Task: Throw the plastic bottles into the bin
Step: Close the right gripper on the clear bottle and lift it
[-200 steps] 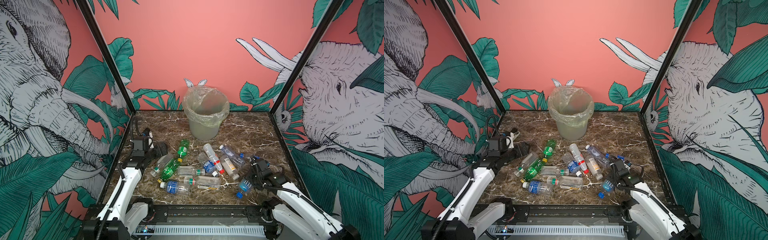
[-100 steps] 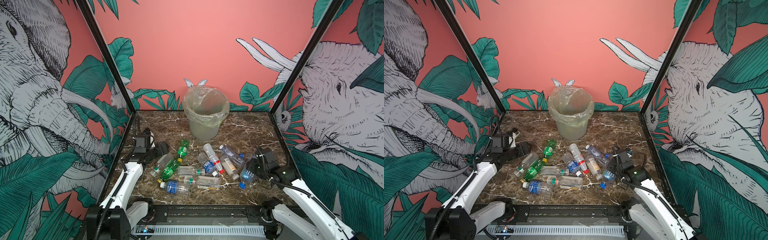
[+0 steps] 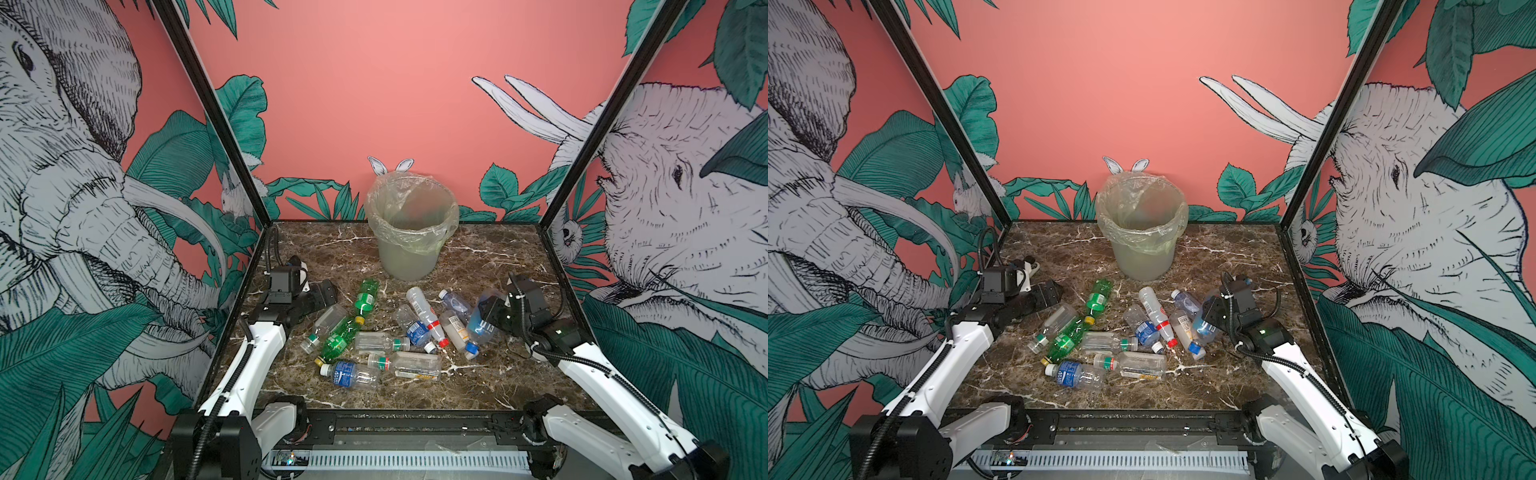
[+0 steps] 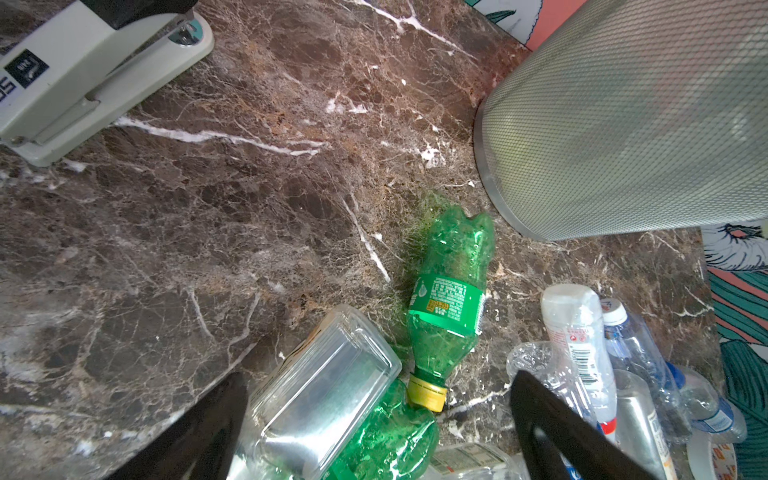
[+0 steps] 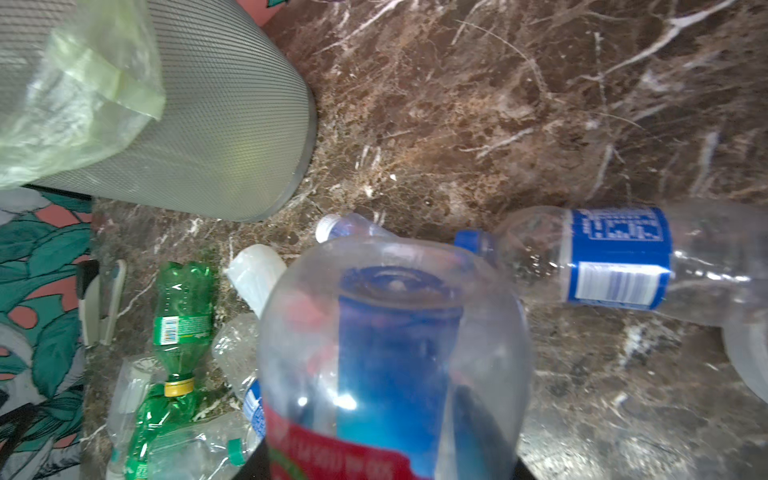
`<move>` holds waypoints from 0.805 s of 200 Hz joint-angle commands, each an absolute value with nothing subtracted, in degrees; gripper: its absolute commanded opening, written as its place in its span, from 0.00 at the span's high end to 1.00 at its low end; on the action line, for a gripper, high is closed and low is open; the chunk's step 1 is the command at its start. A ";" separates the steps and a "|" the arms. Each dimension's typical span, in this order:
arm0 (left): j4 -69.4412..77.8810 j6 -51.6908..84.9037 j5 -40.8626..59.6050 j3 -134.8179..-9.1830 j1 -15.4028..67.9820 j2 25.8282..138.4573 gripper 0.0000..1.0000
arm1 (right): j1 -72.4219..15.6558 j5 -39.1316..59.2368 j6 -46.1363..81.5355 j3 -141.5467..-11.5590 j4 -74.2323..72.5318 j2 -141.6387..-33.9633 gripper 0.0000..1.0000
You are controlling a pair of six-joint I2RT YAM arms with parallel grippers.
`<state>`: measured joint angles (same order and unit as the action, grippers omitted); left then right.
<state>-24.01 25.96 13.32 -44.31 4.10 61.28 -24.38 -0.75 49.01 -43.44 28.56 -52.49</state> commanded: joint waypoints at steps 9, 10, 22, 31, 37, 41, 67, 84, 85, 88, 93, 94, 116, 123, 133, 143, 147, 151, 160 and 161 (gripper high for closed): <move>-25.05 26.85 14.14 -45.83 4.26 61.51 0.01 | -24.67 3.13 47.65 -43.17 17.92 -52.40 0.52; -25.05 26.87 14.19 -45.90 4.24 61.52 0.01 | -24.64 3.19 47.64 -43.16 17.75 -52.39 0.52; -25.11 26.86 14.40 -46.04 4.20 61.77 0.01 | -24.61 3.67 47.46 -42.90 15.85 -52.34 0.52; -24.98 26.89 14.54 -45.90 4.25 61.93 0.01 | -24.66 3.84 47.38 -42.80 14.50 -52.30 0.52; -24.90 26.82 14.71 -45.86 4.21 62.11 0.01 | -24.66 4.10 47.37 -42.59 13.50 -52.21 0.52; -24.87 26.89 14.78 -45.83 4.21 62.14 0.01 | -24.61 4.34 47.29 -42.46 12.68 -52.16 0.52; -25.14 27.01 15.25 -45.80 4.23 62.44 0.01 | -24.65 6.07 47.55 -41.84 7.61 -52.38 0.52; -25.14 26.98 15.53 -45.47 4.22 62.41 0.01 | -24.65 7.10 47.64 -41.70 4.31 -52.78 0.52; -25.14 26.94 15.55 -45.46 4.22 62.41 0.01 | -24.65 7.10 47.64 -41.70 4.31 -52.78 0.52; -25.16 26.90 15.57 -45.45 4.26 62.36 0.01 | -24.61 7.29 47.64 -41.71 3.77 -52.86 0.52; -25.22 26.89 15.56 -45.35 4.23 62.29 0.01 | -24.65 7.54 47.64 -41.58 2.89 -53.02 0.52; -25.22 26.89 15.56 -45.27 4.22 62.26 0.01 | -24.66 7.64 47.64 -41.57 2.55 -53.07 0.52; -25.39 26.78 15.51 -44.87 4.18 62.14 0.01 | -24.69 8.54 47.89 -41.61 -0.43 -53.69 0.52; -25.40 26.75 15.47 -44.74 4.20 62.01 0.01 | -24.63 8.91 47.83 -41.44 -1.86 -53.94 0.52; -25.39 26.63 15.56 -44.53 4.21 62.06 0.01 | -24.62 9.43 47.81 -41.24 -3.54 -54.20 0.52; -25.40 26.58 15.56 -44.39 4.20 62.09 0.01 | -24.65 9.94 47.94 -41.09 -5.27 -54.48 0.52; -25.40 26.61 15.56 -44.30 4.22 62.07 0.01 | -24.62 10.16 47.90 -41.03 -5.85 -54.61 0.52; -25.32 26.60 15.56 -44.22 4.24 62.13 0.01 | -24.64 10.21 47.97 -40.97 -6.39 -54.73 0.52; -25.25 26.57 15.56 -44.04 4.26 62.07 0.01 | -24.63 10.61 48.07 -40.96 -7.62 -55.14 0.52; -25.24 26.56 15.56 -44.04 4.24 62.15 0.01 | -24.62 10.67 48.07 -40.96 -7.72 -55.17 0.52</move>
<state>-24.12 26.37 15.22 -44.31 4.10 62.70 -24.38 8.82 47.99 -41.69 0.38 -54.54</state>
